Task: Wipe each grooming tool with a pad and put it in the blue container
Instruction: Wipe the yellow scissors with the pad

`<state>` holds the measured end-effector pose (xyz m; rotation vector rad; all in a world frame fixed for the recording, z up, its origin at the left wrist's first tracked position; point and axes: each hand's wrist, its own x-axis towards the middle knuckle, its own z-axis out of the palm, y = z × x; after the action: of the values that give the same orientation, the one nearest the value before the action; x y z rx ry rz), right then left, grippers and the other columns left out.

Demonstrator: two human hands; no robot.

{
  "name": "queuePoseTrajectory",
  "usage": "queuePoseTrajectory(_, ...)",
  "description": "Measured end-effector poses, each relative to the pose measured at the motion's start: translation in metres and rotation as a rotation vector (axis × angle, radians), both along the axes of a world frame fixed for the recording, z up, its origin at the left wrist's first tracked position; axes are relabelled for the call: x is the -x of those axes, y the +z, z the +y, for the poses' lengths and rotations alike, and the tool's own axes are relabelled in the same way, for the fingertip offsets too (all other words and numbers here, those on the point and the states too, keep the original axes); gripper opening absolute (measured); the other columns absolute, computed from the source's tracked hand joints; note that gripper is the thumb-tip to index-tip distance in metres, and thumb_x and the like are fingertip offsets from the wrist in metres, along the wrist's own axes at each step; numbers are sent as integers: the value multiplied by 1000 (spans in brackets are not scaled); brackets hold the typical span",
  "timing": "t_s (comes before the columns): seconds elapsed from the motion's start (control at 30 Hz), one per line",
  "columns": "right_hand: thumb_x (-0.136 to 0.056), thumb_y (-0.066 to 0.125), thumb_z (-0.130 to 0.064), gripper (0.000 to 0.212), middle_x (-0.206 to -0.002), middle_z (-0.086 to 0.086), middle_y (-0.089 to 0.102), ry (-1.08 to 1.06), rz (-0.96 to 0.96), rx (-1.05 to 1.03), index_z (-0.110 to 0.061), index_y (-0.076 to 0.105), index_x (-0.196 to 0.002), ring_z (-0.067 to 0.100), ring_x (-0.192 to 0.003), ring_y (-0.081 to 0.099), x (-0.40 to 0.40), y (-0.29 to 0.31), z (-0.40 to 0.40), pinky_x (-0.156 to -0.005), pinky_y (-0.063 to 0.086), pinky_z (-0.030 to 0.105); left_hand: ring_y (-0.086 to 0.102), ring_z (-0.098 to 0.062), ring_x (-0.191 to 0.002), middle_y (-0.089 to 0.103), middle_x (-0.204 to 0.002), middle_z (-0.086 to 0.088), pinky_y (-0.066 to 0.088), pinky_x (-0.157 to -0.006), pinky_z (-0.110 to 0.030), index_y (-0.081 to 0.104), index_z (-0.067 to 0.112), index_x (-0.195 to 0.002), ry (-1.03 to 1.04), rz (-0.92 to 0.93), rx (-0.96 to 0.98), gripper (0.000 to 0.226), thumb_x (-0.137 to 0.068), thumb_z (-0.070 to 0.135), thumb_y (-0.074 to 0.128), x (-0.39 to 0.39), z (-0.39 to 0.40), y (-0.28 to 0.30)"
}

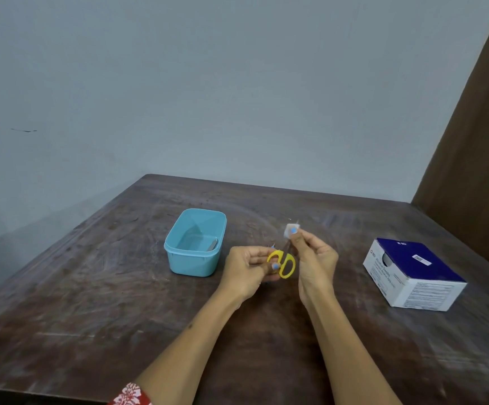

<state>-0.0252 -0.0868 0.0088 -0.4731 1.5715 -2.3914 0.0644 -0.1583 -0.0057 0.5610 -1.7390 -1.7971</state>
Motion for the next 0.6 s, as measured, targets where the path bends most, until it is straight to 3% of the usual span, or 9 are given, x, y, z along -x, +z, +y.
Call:
queuePoseTrajectory(0.07, -81, 69, -8, 9, -69, -4, 70, -66, -4, 83, -5, 71, -89, 4, -64, 62, 4, 2, 2, -64, 52, 18, 70, -14, -80, 72, -84, -3, 59, -68, -28, 67, 6, -101, -39, -21, 5, 24, -81, -6, 63, 1, 3, -1)
queuePoseTrajectory(0.13, -81, 69, -9, 13, -75, -2, 71, -84, 35, 41, -3, 71, -93, 2, -67, 64, 4, 2, 1, -65, 51, 14, 70, -15, -83, 72, -86, -4, 59, -69, -29, 67, 4, -104, -21, -14, 6, 26, -81, -6, 63, 2, 3, -2)
queuePoseTrajectory(0.27, -82, 70, -11, 11, -82, -4, 71, -178, 186, -84, -15, 72, -91, 5, -79, 67, 2, -4, -2, -73, 52, 19, 70, -15, -84, 72, -89, -5, 59, -73, -32, 66, 3, -108, 73, 33, 37, 27, -81, -4, 63, 2, 2, -1)
queuePoseTrajectory(0.37, -84, 67, -14, 13, -89, -4, 69, -352, 416, -170, -13, 73, -96, 7, -84, 63, 2, -6, 1, -78, 52, 24, 70, -10, -77, 72, -86, -3, 58, -67, -23, 67, 2, -105, 134, 70, 40, 24, -82, -4, 62, 2, 2, -1)
queuePoseTrajectory(0.47, -85, 66, -11, 15, -86, -9, 63, -427, 772, -316, -16, 74, -97, 13, -85, 53, -2, -12, -2, -74, 48, 34, 70, -14, -79, 72, -89, -9, 58, -67, -23, 65, -2, -107, 177, 122, -2, 26, -83, -6, 61, 5, 1, -2)
queuePoseTrajectory(0.6, -77, 63, -16, 22, -80, -5, 67, -417, 963, -455, -22, 74, -95, 19, -81, 53, -3, -22, -4, -75, 31, 27, 69, -19, -85, 71, -94, -12, 58, -71, -24, 64, -1, -111, 168, 197, -96, 25, -87, -3, 56, 4, 0, -1)
